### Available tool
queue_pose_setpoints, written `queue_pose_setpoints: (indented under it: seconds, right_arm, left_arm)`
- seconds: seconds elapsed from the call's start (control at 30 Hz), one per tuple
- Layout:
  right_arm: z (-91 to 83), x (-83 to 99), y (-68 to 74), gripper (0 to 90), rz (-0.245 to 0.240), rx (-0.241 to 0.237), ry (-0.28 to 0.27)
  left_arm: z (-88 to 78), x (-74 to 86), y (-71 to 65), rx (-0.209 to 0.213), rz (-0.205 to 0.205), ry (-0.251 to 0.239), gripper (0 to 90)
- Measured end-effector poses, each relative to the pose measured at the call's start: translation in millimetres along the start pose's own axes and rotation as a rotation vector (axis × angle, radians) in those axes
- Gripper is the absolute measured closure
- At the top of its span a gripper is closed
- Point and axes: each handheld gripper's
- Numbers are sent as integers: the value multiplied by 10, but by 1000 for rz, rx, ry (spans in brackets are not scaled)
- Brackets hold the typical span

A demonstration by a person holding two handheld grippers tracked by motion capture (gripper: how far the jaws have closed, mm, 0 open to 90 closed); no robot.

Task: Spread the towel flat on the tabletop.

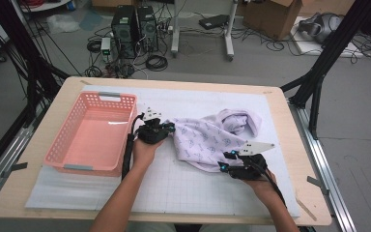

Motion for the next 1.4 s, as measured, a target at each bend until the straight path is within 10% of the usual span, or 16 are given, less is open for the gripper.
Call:
queue_pose_setpoints:
  seconds: [0.2,0.33,0.4,0.57,0.77,0.93,1.1,1.2,1.4]
  right_arm:
    - [151,77,-39,501,-29,75,113]
    - [190,106,-14,826,-39,-16,125]
    - [185,110,9,840,-41,-18,124]
    - [213,84,281,855,-78,-305,124]
    - [289,-31,653,836,-172,-428,89]
    - [102,-83,490,657,-87,-345,-8]
    - [-349,-44,-30,689,93,-54,-190]
    - [-420,53,-381,603,245,111,-156]
    - [-115,93,-439,556,288,164,-27]
  left_arm:
    - [10,3,8,7,-3,-6,854]
    - [3,2,13,13,-5,-7,854]
    - [1,0,9,14,-3,-9,854]
    - [38,13,2,22,0,0,854]
    - [59,21,-60,39,29,11,853]
    - [40,41,-13,40,5,7,831]
    - [26,67,7,27,-14,0,708]
    - [22,83,23,35,-19,-9,666]
    - [48,96,5,42,-17,-2,616]
Point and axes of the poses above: each handheld gripper's, and its own axes: z roughly forward along the jaws, x roughly out of its underside, y roughly to its left, and after that the axes turned 2 degrees about y, right-handed
